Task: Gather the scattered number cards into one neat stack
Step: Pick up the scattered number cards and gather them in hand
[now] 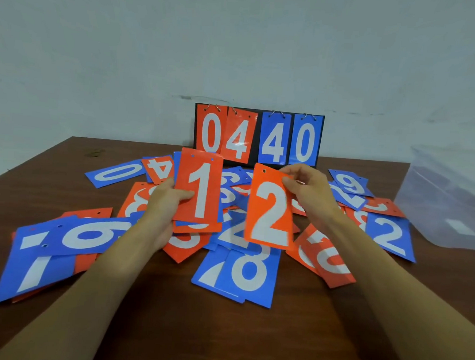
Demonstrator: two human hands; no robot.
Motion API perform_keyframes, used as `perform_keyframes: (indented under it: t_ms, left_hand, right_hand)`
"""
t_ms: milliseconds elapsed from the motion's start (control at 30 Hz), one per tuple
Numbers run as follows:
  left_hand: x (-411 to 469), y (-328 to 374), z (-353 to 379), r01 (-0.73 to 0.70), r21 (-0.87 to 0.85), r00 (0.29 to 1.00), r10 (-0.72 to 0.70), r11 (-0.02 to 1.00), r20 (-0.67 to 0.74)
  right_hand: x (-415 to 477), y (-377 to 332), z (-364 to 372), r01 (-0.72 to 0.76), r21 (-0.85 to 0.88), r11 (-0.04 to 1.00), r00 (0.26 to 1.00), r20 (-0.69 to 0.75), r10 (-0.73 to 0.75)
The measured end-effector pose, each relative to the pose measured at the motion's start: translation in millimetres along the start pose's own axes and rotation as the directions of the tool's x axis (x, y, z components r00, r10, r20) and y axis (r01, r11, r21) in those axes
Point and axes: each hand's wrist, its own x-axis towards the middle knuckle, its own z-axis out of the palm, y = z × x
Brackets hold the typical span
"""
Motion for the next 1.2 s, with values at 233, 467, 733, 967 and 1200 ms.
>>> perform_keyframes:
  t_ms: [233, 467, 733, 967, 1200]
  left_hand:
    - [-6, -6, 9, 0.102, 0.141, 0.980, -0.124, 0.985, 0.157]
    - [12, -8, -7, 0.015, 0.113, 1.000, -0.015, 0.993, 0.002]
    - [29, -12, -13, 0.035, 0.014, 0.993, -0.033, 0.999, -0.109]
    - [31, -13, -15, 0.023, 0.029, 0.988, -0.019, 0.999, -0.153]
    - [25, -9, -16, 0.005, -0.003, 0.985, -0.005, 1.000, -0.174]
  right_hand:
    - [-3, -13, 46, 0.094, -0.144, 0.985, 0.989, 0.129, -0.076]
    - [44, 15, 69, -0.105, -0.332, 0.937, 0.994, -0.045, 0.095]
    - [83, 46, 103, -0.079, -0.781, 0.619, 0.995, -0.029, 0.091]
    - [96, 46, 103, -0.254, -0.494, 0.831, 0.967, -0.109, 0.231]
    - [68, 15, 56, -0.172, 0.231, 0.958, 0.968, -0.139, 0.208]
